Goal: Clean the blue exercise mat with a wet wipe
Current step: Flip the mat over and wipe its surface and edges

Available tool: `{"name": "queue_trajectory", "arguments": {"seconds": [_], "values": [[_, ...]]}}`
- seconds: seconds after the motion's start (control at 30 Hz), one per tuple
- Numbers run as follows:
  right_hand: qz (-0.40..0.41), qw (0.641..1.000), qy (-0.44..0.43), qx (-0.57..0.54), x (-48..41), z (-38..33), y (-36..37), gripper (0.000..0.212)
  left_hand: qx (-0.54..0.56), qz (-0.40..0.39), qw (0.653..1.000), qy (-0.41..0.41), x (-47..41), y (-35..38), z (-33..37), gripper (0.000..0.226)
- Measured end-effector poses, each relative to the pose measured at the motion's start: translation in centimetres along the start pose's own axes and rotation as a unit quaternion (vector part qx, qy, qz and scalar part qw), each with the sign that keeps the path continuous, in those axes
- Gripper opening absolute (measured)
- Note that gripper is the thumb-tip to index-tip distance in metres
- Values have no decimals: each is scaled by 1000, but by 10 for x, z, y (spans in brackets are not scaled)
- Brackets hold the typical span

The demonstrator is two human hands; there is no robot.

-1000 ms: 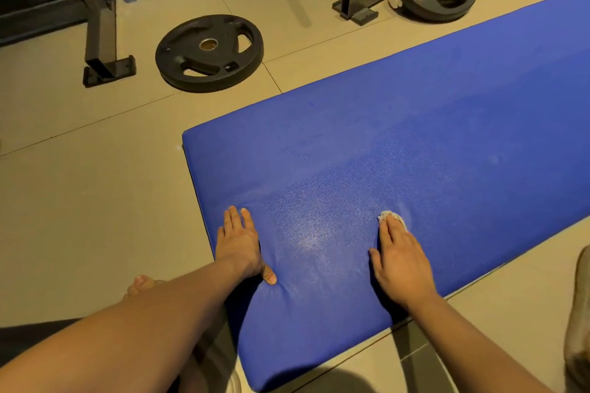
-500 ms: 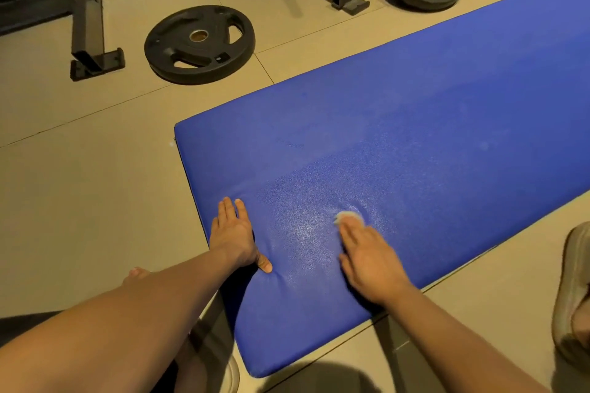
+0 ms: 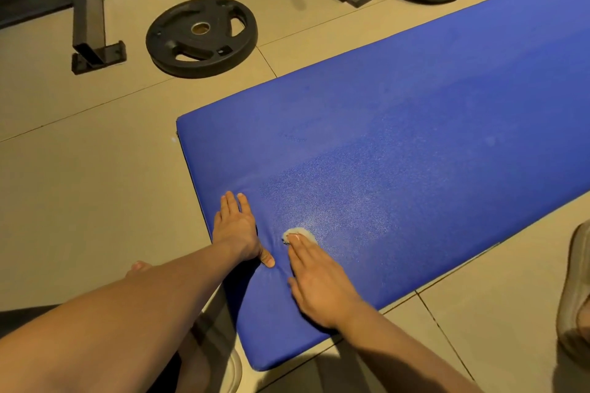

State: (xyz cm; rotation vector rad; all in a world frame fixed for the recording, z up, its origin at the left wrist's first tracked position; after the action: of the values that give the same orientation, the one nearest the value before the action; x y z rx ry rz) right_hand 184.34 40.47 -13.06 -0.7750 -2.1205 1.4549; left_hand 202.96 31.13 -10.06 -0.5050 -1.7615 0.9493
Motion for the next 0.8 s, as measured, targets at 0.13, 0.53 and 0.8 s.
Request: {"name": "queue_trajectory", "arguments": {"seconds": [0.13,0.53,0.8], "values": [[4,999,31,38,36,67,-18,62,11,0,1000,4,1,-1,-2,177],[73,975,211,12,29,11,0,61,0,4,1000,0,2,-2,-1,179],[-8,996,25,85,50,16,1,70,0,27,1000,7,8,0,-7,169]]}}
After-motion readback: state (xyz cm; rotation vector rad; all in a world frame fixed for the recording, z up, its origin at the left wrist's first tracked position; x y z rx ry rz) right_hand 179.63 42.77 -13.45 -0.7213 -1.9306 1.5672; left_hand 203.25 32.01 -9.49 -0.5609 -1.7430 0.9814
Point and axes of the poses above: each hand's wrist, its own x-axis away from the middle knuckle, its own y-axis out of the palm, z = x × y, the point moved 1 cm from there along -x, towards the middle knuckle, and after that the axes turned 15 degrees about -y, right-handed, at the moved point
